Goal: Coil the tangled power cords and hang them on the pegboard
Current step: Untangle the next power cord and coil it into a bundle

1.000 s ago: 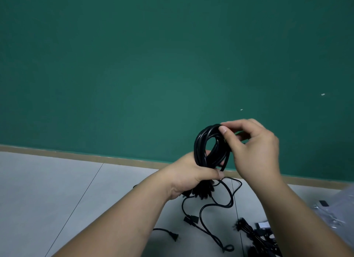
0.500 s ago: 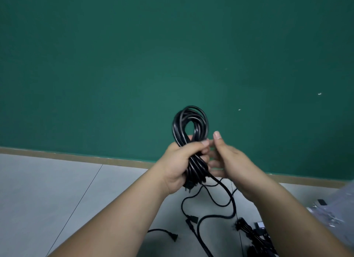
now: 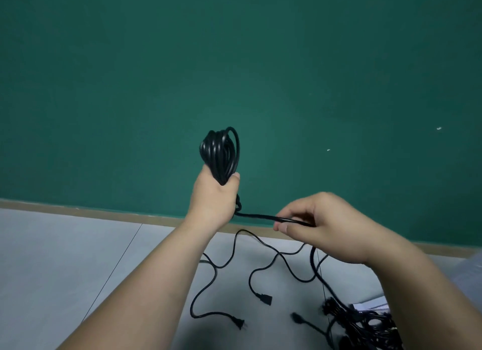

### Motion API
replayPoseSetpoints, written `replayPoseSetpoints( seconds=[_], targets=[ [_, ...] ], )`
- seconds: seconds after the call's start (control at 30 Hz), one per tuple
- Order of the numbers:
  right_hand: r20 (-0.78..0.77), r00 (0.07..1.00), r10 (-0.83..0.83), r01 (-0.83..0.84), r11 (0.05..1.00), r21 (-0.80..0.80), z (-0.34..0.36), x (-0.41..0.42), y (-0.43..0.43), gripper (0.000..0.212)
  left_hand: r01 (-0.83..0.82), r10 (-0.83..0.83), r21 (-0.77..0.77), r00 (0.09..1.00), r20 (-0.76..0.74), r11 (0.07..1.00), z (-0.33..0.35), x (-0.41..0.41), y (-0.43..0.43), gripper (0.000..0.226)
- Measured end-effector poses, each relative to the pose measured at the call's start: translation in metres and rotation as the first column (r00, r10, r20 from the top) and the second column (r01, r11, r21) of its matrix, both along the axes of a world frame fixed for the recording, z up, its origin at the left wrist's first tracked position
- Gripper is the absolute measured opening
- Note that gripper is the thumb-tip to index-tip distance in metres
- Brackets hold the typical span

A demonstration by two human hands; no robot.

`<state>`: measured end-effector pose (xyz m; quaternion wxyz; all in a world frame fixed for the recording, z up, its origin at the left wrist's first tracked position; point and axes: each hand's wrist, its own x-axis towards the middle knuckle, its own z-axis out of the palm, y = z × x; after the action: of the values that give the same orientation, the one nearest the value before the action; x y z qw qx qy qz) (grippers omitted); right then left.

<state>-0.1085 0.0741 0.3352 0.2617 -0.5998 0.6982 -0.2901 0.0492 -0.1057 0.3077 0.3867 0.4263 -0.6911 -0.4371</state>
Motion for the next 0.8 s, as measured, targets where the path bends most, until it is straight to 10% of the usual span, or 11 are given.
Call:
replayPoseSetpoints(
  seconds=[0.13,0.3,0.53,0.8],
  targets=[
    [0.03,0.998,-0.049,0.054,0.978,-0.203,0.006,0.0,0.005,0.004,0.227,-0.233,0.056,0.952,0.198,0.972,-0.005,0.002,0.003,0.008],
    [0.115,0.958,-0.262,0.285,0.833,-0.475,0.002,-0.003,-0.001,0.017,0.484,-0.529,0.32,0.846,0.068,0.815,-0.006,-0.005,0.029,0.033],
    [0.051,0.9,-0.433,0.38,0.721,-0.579,0.004,-0.008,-0.001,0.036,0.601,-0.532,0.663,0.774,-0.343,0.446,-0.005,-0.008,0.051,0.077],
    [0.004,0.914,-0.405,0.34,0.761,-0.553,0.006,-0.012,-0.001,0.051,0.642,-0.578,0.662,0.728,-0.368,0.387,-0.003,-0.006,0.054,0.101]
  ],
)
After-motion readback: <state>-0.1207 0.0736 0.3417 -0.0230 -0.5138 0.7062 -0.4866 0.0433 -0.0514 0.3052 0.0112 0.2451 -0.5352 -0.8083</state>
